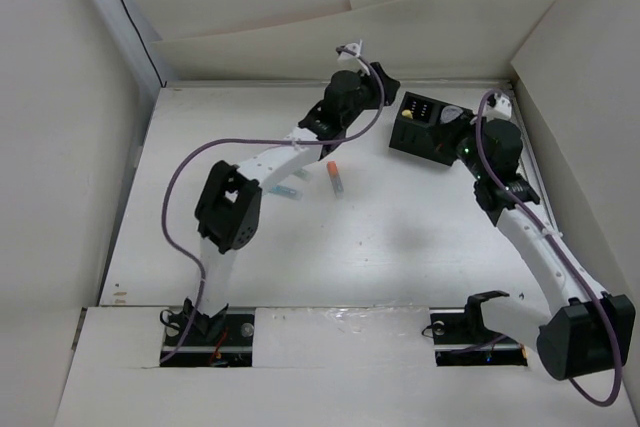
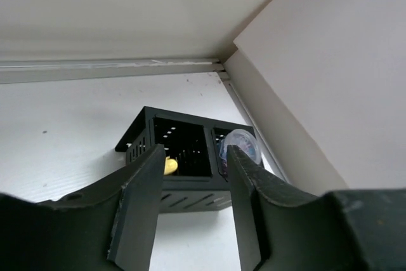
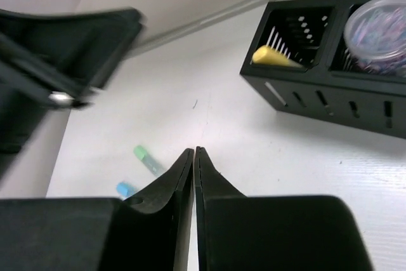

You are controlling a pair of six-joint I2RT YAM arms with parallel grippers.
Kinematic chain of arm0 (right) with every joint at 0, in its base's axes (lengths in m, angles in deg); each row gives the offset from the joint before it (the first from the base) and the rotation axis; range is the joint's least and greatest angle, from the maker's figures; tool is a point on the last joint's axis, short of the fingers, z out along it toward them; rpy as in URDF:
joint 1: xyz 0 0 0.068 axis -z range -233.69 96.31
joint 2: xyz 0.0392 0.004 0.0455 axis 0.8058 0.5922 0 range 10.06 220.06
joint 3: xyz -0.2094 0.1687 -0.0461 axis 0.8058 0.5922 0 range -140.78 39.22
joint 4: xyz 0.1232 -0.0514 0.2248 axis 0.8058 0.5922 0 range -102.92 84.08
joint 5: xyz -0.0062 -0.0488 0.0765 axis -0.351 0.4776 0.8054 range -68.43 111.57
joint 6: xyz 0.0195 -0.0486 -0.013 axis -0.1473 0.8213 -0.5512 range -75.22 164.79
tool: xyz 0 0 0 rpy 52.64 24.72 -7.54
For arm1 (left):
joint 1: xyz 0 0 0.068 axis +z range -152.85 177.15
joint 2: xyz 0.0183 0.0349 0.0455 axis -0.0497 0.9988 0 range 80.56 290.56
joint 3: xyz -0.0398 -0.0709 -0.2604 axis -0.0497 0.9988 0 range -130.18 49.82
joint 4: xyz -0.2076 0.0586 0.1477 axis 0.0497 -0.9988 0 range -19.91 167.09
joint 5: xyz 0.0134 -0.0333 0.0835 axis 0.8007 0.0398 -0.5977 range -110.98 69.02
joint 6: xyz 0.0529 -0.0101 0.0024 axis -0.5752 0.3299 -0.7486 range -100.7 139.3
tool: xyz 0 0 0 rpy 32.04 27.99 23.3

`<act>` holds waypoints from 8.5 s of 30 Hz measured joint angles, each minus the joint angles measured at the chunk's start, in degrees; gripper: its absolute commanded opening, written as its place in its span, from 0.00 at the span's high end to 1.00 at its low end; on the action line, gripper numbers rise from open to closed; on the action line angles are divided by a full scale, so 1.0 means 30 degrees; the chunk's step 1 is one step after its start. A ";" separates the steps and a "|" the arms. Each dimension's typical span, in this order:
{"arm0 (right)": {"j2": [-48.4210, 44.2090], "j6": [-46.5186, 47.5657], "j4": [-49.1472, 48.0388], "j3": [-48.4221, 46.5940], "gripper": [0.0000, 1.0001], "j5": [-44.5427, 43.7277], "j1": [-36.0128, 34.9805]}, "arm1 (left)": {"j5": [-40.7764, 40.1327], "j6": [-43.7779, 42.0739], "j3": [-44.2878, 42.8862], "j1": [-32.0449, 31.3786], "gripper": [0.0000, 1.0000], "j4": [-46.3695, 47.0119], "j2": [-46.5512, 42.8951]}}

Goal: Sort the stationery into containers
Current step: Grab a piece of stationery with the left arm, then pass the stationery from the left arm to the right, then place the stationery into the container, then grab a piece of stationery with the right arm

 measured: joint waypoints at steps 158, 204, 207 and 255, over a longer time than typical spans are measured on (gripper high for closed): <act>0.6601 0.0546 -0.3111 -0.1865 1.00 0.5027 -0.6258 | 0.1428 0.3126 1.6436 0.0561 0.45 0.2754 -1.2131; 1.4484 0.6011 -0.3410 -0.9318 1.00 -1.3187 -0.1457 | -0.0386 0.0182 2.1216 0.1508 0.38 0.0692 -1.7231; 1.4841 0.6353 -0.3432 -0.9544 0.98 -1.3639 -0.1566 | -0.0386 0.0182 2.1216 0.1508 0.38 0.0692 -1.7231; 2.0138 0.6018 0.2208 -1.4003 0.30 0.1195 -1.0426 | -0.7628 0.1851 2.2651 0.1523 0.51 -0.1515 -2.2156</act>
